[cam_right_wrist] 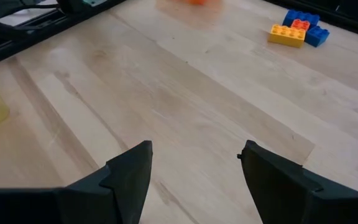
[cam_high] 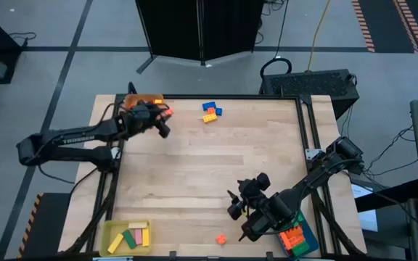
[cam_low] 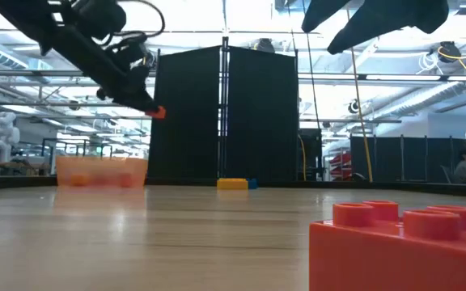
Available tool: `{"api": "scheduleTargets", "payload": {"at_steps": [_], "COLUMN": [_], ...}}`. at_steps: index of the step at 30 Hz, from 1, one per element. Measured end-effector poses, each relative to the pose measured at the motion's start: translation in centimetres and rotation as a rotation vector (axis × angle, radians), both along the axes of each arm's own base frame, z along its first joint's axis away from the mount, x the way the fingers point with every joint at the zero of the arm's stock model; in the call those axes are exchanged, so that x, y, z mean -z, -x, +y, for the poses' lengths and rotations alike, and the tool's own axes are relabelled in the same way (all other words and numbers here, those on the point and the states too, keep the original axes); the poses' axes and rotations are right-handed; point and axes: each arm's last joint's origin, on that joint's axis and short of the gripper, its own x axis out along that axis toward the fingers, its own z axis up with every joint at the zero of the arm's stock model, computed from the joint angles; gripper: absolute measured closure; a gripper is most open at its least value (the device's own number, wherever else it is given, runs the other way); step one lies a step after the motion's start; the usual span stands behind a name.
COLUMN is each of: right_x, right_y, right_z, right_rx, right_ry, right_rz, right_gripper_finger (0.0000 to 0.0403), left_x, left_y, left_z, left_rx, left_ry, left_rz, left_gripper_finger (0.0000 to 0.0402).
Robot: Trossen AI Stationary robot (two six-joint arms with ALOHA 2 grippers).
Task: Sort blocks by size
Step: Put the orange 4 stud game piece into the orange bin
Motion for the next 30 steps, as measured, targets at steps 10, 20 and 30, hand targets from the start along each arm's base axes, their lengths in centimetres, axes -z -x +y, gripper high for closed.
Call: {"api": "scheduleTargets", "payload": {"at_steps": [10,20,30], "right_x": [0.0,0.0,0.0], "right_y": [0.3,0.2,0.2], "right_z": [0.5,0.5,0.5], "right_rx": [-0.021,-0.025,-0.025], "right_ry": [0.004,0.005,0.005], "right_rz": [0.000,-0.001,-0.002], "right_gripper_finger": [0.0165,0.0165,0.0165], "left_x": [1.1,2.1,2.3], "left_y": [3.6,5.6,5.8], "left_z": [4.8,7.2,7.5], "left_rx": [-0.296,-0.369,-0.395], "left_ry": [0.068,0.154,0.156], "left_rz": [0.084,0.088,0.097], "left_gripper_finger": [0.0274,0.0252,0.0155]}}
